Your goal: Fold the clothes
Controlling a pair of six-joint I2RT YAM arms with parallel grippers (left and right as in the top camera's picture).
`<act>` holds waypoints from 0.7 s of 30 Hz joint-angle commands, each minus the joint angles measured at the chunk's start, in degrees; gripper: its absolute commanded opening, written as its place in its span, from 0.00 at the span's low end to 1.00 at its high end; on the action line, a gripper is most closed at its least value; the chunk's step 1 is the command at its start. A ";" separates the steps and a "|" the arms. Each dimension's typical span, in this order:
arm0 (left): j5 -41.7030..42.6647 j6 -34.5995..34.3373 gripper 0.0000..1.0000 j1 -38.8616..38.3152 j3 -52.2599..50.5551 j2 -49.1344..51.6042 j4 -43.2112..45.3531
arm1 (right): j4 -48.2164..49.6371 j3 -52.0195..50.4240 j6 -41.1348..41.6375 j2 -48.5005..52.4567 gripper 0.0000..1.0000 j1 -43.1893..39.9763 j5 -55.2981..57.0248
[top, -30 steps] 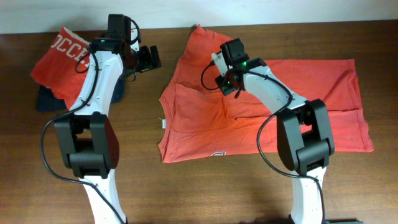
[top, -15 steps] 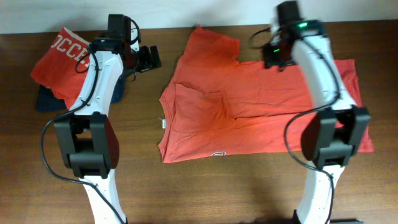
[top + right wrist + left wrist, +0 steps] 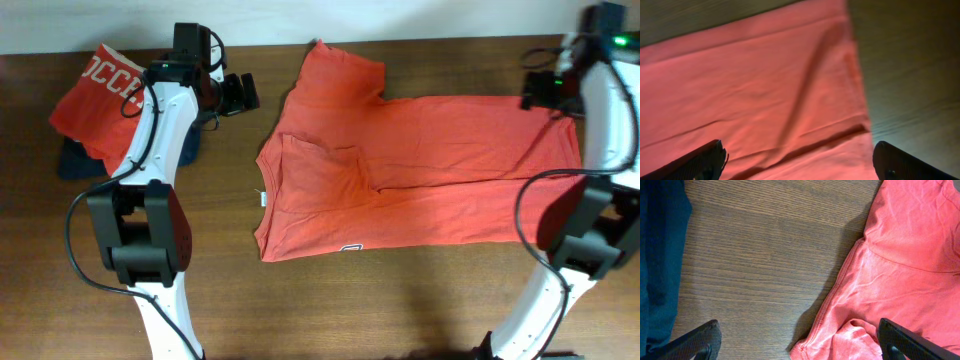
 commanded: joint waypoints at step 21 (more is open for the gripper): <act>1.36 -0.81 0.99 0.09 0.85 0.17 5.11 | 2.82 0.72 0.31 0.81 0.99 -9.40 -3.56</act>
